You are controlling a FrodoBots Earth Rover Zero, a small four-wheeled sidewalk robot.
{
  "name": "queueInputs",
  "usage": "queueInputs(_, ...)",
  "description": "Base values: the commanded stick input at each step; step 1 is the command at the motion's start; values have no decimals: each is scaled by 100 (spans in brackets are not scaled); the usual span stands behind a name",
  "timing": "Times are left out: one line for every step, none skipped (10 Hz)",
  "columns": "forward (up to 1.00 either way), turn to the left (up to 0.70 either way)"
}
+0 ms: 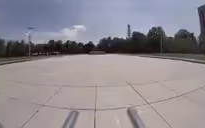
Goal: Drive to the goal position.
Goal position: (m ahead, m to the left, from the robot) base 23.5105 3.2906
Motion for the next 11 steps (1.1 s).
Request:
queueInputs(70,0)
queueInputs(70,0)
queueInputs(70,0)
queueInputs(70,0)
queueInputs(70,0)
queueInputs(70,0)
queueInputs(70,0)
queueInputs(70,0)
queueInputs(70,0)
queueInputs(70,0)
queueInputs(70,0)
